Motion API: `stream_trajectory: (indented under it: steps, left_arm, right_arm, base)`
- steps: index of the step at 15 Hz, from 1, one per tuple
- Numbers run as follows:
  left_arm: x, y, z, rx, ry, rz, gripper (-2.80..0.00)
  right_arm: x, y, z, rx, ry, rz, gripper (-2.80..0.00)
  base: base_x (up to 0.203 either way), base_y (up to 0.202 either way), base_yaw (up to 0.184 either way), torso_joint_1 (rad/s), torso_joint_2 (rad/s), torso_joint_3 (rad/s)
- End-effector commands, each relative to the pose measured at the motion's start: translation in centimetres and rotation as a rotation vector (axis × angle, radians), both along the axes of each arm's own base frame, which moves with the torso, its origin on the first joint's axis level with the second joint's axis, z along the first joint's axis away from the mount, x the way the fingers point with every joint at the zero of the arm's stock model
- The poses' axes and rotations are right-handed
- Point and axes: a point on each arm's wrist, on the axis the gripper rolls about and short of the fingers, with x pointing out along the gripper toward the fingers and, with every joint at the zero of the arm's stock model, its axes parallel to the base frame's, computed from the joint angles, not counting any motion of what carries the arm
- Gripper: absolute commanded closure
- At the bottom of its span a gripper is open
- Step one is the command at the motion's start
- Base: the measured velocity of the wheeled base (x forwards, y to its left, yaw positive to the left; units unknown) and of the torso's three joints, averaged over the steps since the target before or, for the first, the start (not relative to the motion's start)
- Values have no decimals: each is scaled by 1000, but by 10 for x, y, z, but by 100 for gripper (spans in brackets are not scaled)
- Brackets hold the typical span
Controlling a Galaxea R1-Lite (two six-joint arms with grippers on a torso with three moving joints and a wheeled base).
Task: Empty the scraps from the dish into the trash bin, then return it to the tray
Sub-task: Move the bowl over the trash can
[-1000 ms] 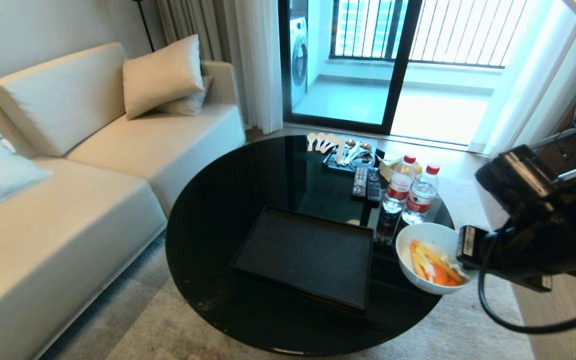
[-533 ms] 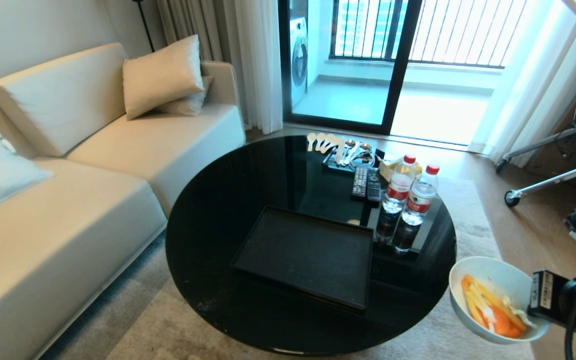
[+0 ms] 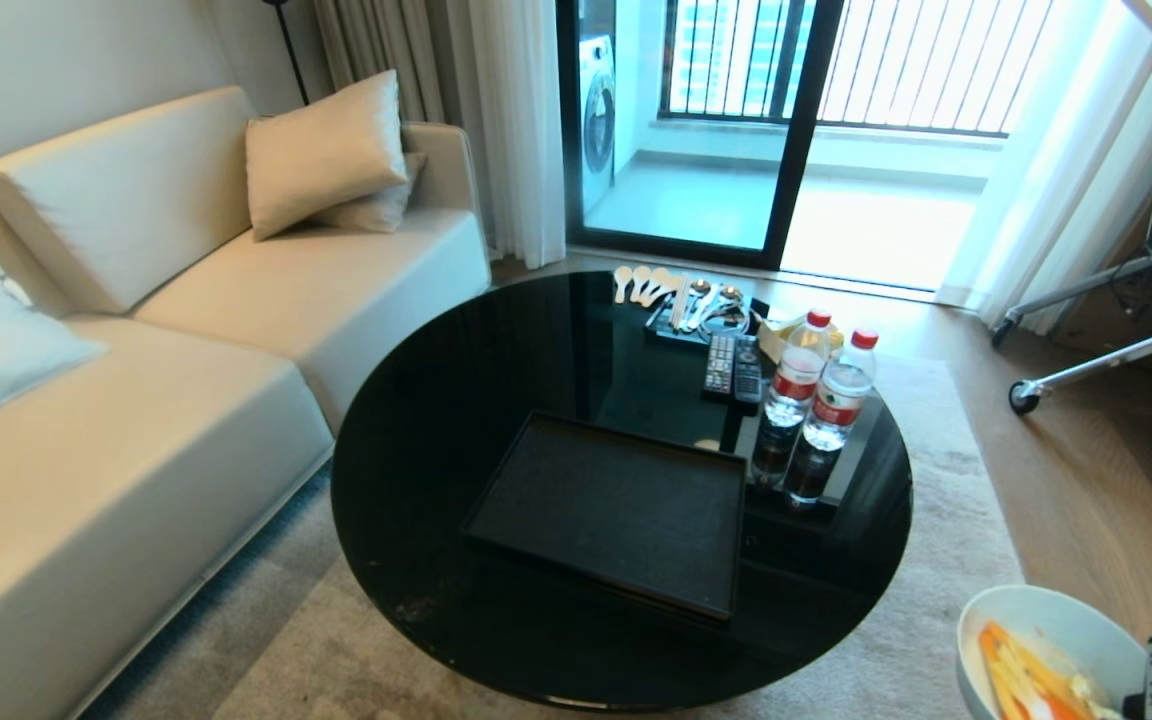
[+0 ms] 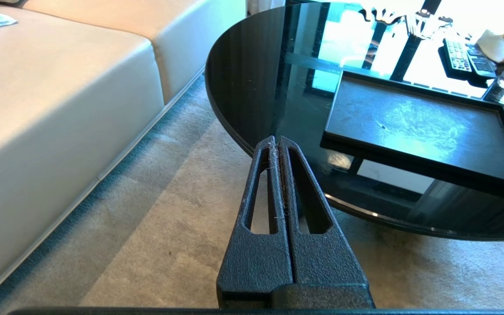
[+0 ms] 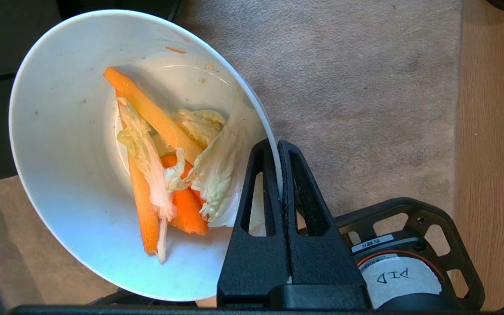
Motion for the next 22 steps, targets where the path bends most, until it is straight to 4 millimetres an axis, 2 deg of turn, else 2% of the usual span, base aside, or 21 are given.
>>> stream_trajectory:
  steps: [1, 17, 22]
  left_arm:
    - [0, 0, 0, -1, 0, 0, 0]
    - [0, 0, 0, -1, 0, 0, 0]
    - [0, 0, 0, -1, 0, 0, 0]
  right_arm:
    - [-10, -4, -2, 6, -19, -3, 0]
    - [-42, -15, 3, 5, -21, -2, 0]
    - [-46, -17, 2, 3, -16, -2, 0]
  base:
    - [0, 0, 0, 0, 0, 0]
    - [0, 0, 0, 0, 0, 0]
    - [0, 0, 0, 0, 0, 0]
